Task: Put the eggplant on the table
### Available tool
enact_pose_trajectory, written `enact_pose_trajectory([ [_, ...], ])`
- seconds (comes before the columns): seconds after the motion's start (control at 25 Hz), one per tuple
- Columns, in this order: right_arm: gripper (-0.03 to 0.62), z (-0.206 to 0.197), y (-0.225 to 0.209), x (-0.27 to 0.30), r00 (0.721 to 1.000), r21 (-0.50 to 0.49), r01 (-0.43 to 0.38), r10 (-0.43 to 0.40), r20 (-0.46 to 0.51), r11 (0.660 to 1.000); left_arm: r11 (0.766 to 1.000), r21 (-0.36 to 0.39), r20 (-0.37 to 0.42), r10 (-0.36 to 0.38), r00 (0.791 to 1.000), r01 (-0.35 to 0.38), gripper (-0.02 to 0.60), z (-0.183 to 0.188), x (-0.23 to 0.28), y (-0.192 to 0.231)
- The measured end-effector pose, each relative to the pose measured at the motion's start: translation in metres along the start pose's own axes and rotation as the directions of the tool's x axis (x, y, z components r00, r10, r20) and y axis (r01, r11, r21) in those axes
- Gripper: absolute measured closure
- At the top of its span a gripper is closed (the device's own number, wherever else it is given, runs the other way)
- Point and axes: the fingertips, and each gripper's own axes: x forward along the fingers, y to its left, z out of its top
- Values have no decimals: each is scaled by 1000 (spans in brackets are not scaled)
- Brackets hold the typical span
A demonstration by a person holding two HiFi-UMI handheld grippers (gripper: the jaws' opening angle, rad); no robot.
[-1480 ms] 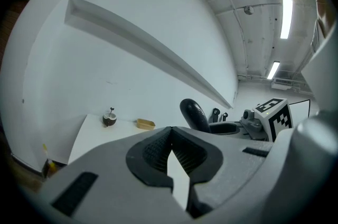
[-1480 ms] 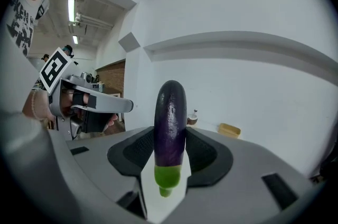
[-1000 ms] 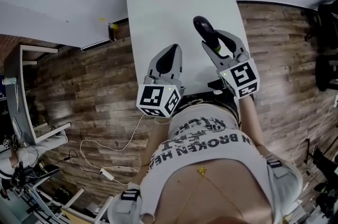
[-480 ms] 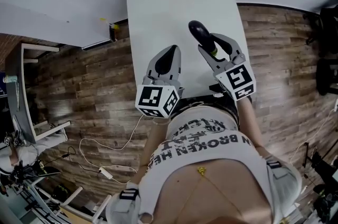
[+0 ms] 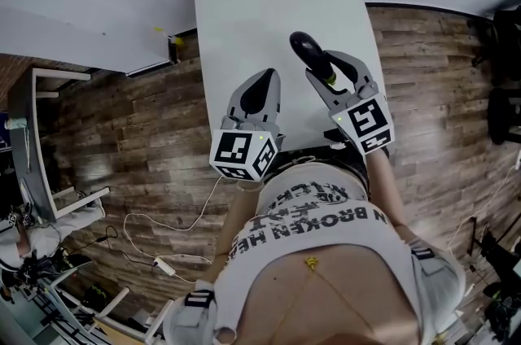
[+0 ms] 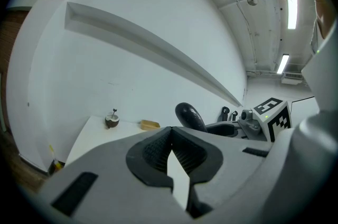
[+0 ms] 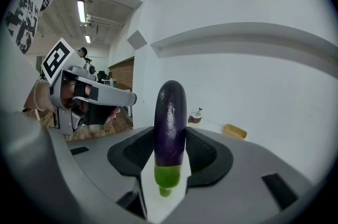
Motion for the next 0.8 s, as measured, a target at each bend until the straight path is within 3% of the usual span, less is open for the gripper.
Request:
enact_pose_trajectory([
  [0.8,411,-23,0,9,993,-162,7,-26,-112,987,1000,3,-18,0,1000,0,575,-7,-1,0],
])
